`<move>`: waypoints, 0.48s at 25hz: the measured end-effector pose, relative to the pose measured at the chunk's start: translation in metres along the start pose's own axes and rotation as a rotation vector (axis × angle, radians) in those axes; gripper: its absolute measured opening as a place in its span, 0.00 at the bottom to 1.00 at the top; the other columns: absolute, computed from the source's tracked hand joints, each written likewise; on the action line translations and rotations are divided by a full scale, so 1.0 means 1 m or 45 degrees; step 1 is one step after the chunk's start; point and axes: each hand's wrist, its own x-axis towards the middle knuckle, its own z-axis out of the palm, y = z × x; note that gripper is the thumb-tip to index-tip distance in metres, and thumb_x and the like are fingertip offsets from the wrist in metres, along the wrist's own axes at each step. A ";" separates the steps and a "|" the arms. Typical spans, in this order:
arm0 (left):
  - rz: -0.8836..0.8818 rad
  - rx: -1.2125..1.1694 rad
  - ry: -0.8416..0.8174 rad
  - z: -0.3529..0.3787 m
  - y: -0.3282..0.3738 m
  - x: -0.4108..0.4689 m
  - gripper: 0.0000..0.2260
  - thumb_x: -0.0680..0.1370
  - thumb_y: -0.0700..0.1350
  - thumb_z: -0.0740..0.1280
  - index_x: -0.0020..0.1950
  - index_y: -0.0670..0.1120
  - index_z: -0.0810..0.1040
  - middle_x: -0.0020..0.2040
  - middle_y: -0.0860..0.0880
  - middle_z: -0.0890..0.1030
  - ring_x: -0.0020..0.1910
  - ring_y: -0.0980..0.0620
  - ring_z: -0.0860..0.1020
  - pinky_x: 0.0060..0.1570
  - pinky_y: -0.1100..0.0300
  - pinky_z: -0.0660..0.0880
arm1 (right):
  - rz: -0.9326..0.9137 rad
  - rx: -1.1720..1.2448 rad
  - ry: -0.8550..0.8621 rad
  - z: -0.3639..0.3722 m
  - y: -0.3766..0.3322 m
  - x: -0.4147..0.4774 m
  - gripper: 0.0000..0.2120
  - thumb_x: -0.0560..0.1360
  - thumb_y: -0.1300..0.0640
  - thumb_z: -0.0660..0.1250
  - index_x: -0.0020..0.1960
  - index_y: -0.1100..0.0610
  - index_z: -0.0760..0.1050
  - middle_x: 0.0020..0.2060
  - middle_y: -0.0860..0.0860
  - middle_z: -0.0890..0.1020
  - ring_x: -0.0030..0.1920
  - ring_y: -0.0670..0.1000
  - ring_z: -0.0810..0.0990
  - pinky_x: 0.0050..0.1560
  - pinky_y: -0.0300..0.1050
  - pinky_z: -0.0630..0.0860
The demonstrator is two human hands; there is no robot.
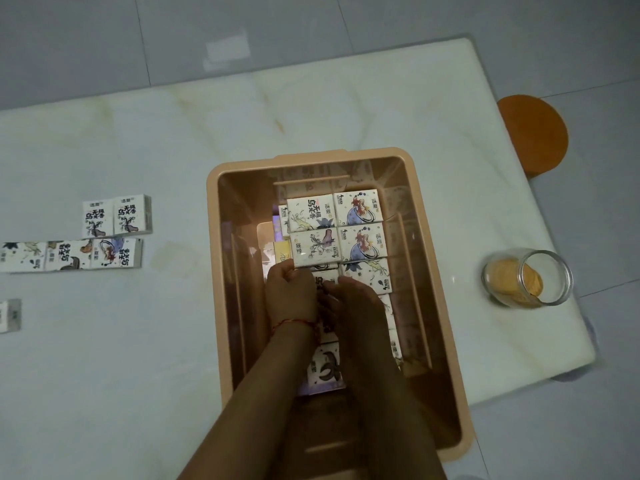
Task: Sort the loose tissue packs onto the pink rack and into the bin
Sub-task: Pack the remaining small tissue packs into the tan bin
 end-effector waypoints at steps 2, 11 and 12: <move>-0.004 0.046 -0.077 -0.009 0.001 0.001 0.14 0.75 0.34 0.60 0.57 0.38 0.78 0.57 0.38 0.79 0.58 0.38 0.76 0.60 0.45 0.73 | -0.045 0.014 -0.008 0.010 -0.006 -0.009 0.10 0.77 0.67 0.57 0.41 0.57 0.72 0.43 0.64 0.79 0.50 0.62 0.80 0.49 0.52 0.78; 0.199 -0.358 -0.317 -0.145 0.101 -0.040 0.09 0.77 0.37 0.60 0.42 0.45 0.79 0.36 0.48 0.83 0.40 0.51 0.82 0.44 0.59 0.79 | -0.708 -0.496 -0.349 0.081 -0.032 -0.058 0.06 0.76 0.61 0.64 0.46 0.50 0.72 0.41 0.48 0.79 0.45 0.46 0.81 0.47 0.39 0.78; 0.261 -0.404 -0.260 -0.165 0.106 -0.035 0.10 0.77 0.37 0.59 0.41 0.45 0.78 0.33 0.50 0.83 0.37 0.53 0.82 0.41 0.61 0.79 | -0.749 -0.473 -0.426 0.098 -0.031 -0.066 0.06 0.76 0.62 0.63 0.46 0.51 0.72 0.41 0.48 0.79 0.42 0.44 0.80 0.44 0.36 0.77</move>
